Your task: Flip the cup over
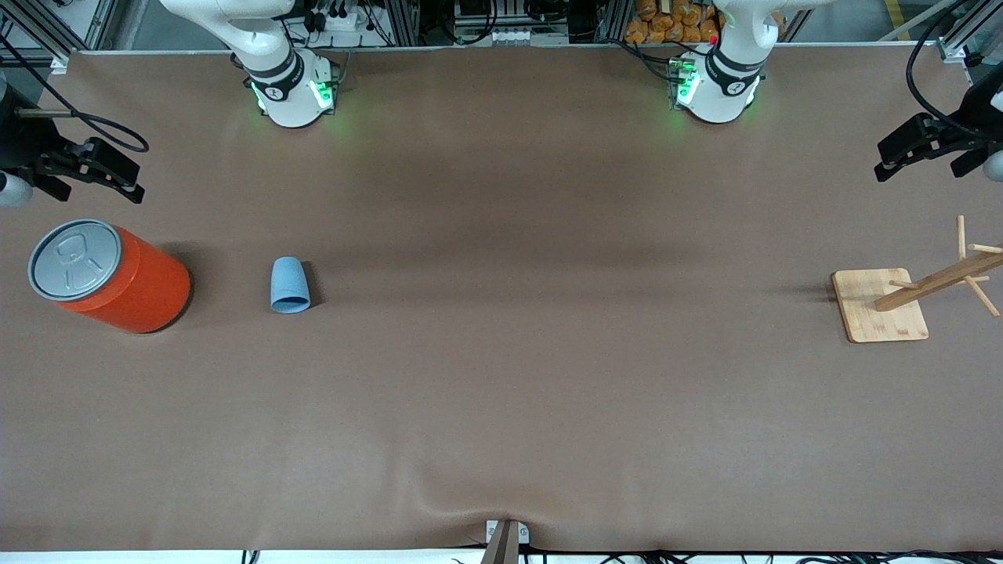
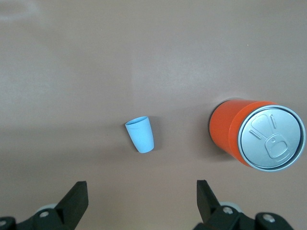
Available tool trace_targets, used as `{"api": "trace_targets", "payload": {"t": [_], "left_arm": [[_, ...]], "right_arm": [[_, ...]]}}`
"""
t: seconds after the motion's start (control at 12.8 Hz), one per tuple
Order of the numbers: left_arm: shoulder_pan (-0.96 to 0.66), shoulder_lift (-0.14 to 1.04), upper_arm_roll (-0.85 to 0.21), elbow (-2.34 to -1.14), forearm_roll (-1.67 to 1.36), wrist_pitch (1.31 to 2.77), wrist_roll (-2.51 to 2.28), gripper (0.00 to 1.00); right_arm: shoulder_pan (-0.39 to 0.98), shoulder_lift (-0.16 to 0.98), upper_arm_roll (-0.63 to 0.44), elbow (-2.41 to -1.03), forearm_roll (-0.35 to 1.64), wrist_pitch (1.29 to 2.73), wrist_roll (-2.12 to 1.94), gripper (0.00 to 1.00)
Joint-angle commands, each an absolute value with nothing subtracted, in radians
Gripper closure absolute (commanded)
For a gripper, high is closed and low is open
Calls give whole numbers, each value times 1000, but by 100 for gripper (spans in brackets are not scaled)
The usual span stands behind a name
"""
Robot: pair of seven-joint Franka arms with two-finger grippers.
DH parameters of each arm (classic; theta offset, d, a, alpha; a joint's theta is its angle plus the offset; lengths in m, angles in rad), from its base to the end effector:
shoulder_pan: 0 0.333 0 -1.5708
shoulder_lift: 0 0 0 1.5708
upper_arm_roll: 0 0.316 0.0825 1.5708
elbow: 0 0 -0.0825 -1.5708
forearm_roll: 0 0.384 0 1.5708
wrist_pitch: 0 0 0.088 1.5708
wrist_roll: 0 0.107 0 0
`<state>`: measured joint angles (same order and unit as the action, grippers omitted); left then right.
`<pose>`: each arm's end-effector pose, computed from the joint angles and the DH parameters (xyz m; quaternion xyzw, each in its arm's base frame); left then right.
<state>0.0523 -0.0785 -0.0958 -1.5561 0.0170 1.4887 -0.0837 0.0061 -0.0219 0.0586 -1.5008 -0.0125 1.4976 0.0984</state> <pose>0.5209 -0.0231 0.6662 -0.9997 -0.0210 -0.0061 0.0119 0.5393 0.0339 0.6628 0.9998 -0.0174 0.0099 0.0061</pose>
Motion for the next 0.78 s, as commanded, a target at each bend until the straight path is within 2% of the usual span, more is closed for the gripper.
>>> {"api": "trace_targets", "payload": {"t": [0.0, 0.7], "left_arm": [[52, -75, -95, -1536, 21, 1471, -75, 0], [54, -54, -95, -1511, 17, 1471, -67, 0]], "right_arm": [[2, -9, 66, -1471, 0, 1480, 91, 0], [2, -3, 66, -1471, 3, 1473, 94, 0]]}}
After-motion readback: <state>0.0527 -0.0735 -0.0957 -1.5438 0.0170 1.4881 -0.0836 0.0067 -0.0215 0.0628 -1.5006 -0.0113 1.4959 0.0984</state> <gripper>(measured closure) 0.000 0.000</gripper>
